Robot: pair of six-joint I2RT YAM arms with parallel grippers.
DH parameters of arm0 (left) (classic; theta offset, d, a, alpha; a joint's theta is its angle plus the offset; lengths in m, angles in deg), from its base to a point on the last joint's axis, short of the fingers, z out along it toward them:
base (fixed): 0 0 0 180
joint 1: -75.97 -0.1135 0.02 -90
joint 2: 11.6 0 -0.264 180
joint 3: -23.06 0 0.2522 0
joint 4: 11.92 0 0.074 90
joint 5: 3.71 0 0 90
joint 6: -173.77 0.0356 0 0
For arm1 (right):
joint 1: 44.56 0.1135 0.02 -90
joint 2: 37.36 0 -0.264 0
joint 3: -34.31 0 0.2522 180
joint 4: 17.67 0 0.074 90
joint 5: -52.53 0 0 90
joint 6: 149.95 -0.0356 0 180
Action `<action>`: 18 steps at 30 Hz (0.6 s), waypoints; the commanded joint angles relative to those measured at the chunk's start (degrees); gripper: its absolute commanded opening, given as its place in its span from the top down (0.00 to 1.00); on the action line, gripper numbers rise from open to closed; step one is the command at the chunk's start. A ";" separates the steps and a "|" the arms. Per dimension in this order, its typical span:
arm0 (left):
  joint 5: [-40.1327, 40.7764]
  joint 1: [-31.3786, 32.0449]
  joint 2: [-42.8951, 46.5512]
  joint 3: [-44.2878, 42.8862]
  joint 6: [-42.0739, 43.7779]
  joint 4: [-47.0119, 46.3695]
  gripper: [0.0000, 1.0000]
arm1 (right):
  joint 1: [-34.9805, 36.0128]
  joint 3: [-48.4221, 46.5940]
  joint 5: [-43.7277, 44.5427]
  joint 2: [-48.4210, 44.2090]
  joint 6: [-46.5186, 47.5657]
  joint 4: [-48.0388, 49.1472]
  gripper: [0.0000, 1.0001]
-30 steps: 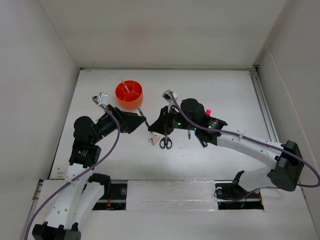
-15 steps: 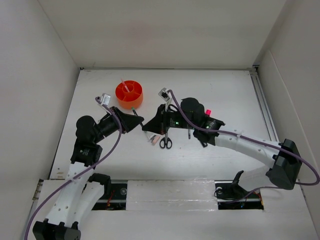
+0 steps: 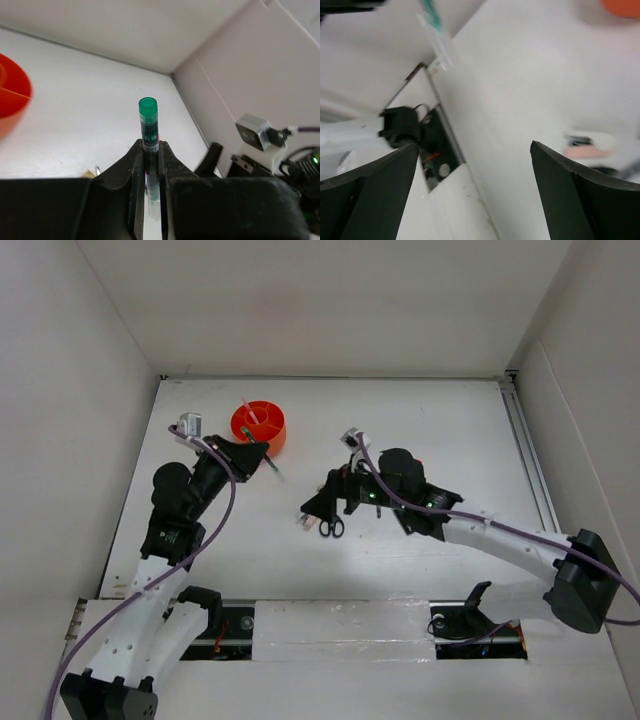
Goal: Sort the stationery into containers
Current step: Place the pen in the storage box.
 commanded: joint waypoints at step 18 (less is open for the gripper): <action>28.87 -3.21 -45.90 -29.38 38.21 -19.18 1.00 | -3.72 13.62 8.97 -35.04 5.80 -21.48 0.00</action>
